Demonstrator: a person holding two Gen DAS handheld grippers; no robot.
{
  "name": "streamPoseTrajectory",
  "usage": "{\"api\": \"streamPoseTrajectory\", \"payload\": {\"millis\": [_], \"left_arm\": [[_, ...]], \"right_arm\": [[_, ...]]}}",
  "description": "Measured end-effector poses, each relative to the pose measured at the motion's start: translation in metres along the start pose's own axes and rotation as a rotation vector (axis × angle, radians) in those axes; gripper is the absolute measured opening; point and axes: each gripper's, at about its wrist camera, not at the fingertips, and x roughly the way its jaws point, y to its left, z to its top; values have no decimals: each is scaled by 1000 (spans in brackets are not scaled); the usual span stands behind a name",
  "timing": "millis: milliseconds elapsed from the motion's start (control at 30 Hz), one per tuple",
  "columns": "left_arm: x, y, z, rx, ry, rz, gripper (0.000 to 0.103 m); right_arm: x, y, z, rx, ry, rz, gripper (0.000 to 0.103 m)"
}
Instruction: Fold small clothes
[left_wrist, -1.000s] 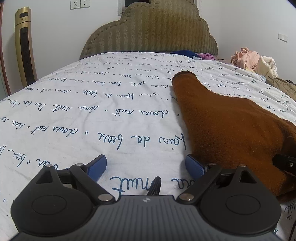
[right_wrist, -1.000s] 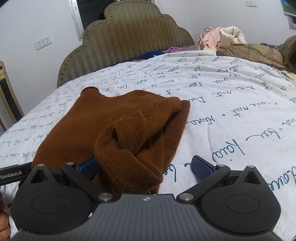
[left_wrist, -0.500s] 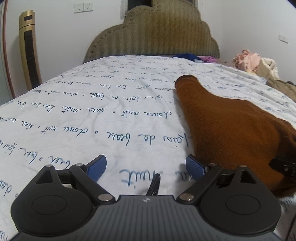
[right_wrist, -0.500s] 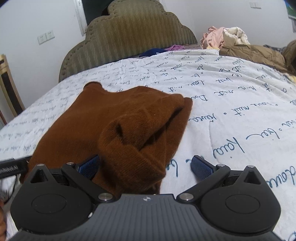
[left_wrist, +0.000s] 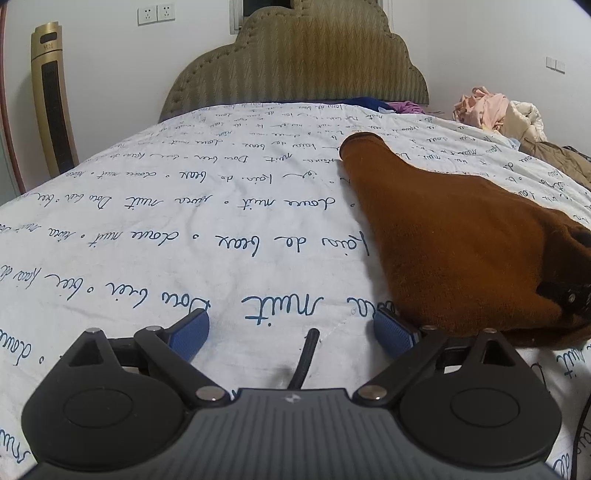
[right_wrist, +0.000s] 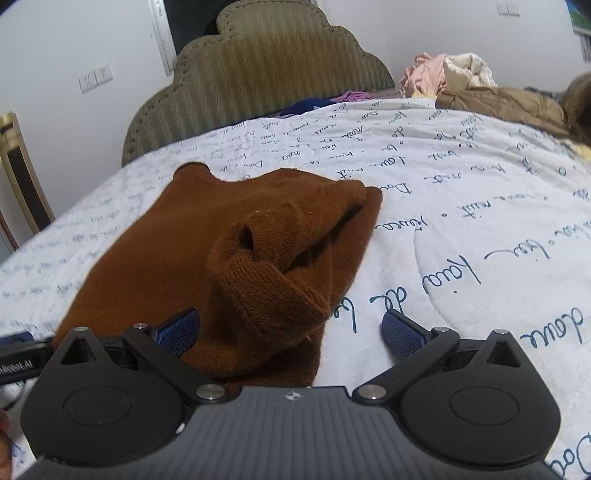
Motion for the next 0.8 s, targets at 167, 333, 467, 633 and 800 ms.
{"api": "streamPoseTrajectory", "payload": {"millis": [167,333,467,633,800], "left_arm": [[-1,-1,0,4,3,10,97],[-6,-6,-1,35,5,26,97],[-12,-6,-3,42,17,14,97],[-22,-6,-4,47,41,10,97],[-28,-8,-5,37,79,-8,97]], "right_arm": [[-3,0,-2,-5,2,14,103],[-11,7,-5,-42,21,16,103],[-23,0,-6,-3,19,33,103],[-38,6,-13,-27,20,29,103],[-49,16,-18,-71,22,-3,103]]}}
